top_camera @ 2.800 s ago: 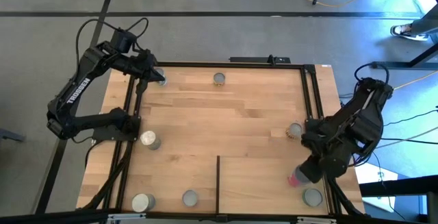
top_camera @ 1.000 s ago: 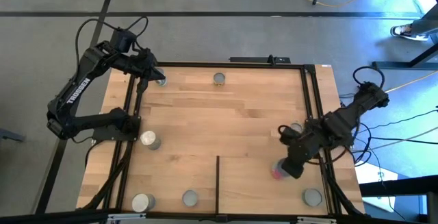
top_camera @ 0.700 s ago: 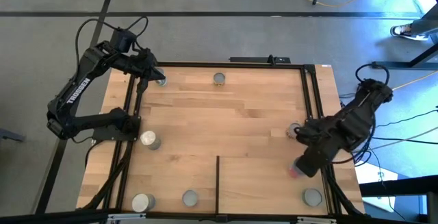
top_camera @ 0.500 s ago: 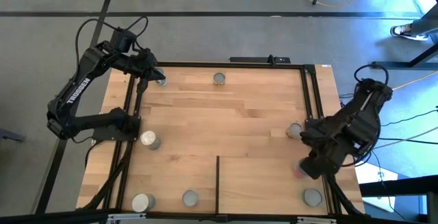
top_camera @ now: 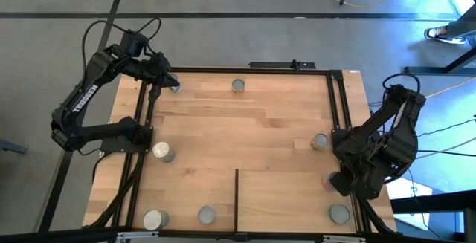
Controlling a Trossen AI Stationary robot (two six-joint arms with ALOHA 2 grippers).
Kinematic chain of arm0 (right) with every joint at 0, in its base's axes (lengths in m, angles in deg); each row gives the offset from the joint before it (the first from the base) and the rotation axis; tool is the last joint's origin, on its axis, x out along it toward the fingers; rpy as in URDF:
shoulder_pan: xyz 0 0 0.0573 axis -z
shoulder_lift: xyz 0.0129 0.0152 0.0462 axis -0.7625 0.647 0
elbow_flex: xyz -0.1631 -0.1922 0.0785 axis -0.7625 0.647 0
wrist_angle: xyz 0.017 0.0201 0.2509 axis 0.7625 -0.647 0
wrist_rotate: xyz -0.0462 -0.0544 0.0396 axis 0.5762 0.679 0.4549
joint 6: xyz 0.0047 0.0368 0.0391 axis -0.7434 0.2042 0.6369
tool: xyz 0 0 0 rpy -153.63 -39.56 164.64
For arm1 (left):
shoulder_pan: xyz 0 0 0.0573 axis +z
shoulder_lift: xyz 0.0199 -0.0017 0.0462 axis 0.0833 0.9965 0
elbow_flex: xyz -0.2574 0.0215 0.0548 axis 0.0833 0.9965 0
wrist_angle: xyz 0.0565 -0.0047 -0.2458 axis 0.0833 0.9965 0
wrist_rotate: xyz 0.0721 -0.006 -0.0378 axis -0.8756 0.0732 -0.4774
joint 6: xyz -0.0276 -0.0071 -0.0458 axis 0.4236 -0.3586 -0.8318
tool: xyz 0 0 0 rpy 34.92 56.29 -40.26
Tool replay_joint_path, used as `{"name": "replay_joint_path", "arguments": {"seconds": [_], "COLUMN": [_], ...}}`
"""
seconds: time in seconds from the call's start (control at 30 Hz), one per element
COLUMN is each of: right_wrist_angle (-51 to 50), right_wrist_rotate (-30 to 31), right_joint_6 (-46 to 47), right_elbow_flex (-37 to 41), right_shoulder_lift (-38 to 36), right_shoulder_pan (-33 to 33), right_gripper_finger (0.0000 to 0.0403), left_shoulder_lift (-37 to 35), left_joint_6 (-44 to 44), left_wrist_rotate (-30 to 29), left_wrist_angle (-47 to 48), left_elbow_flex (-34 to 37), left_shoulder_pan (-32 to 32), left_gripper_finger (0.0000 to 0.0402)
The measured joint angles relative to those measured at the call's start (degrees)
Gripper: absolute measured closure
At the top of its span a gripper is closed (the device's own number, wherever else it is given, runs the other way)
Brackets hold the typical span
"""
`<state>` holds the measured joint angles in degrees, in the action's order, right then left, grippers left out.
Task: Pick and place cans onto a shelf
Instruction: Put the canned chicken soup on the shelf
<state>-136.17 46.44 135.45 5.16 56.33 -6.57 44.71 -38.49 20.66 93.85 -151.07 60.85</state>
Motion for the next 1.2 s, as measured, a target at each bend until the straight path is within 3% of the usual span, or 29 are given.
{"name": "replay_joint_path", "arguments": {"seconds": [0.37,0.63,1.2], "right_wrist_angle": [0.05,0.05,-0.10], "right_wrist_rotate": [-1.14,-5.24,-6.08], "right_joint_6": [0.04,0.01,-0.38], "right_elbow_flex": [0.84,0.93,0.93], "right_shoulder_lift": [-0.39,-0.32,-0.32], "right_shoulder_pan": [-0.14,-0.14,1.89], "right_gripper_finger": [0.0396,0.0366,0.0339], "left_shoulder_lift": [0.00,-0.01,0.00], "left_joint_6": [-1.09,-1.27,-1.20], "left_wrist_rotate": [0.01,0.02,0.02], "left_wrist_angle": [-0.17,-0.35,-0.37], "left_elbow_flex": [0.00,0.00,0.00], "left_shoulder_pan": [-0.01,0.00,0.01], "left_gripper_finger": [0.0401,0.0401,0.0401]}}
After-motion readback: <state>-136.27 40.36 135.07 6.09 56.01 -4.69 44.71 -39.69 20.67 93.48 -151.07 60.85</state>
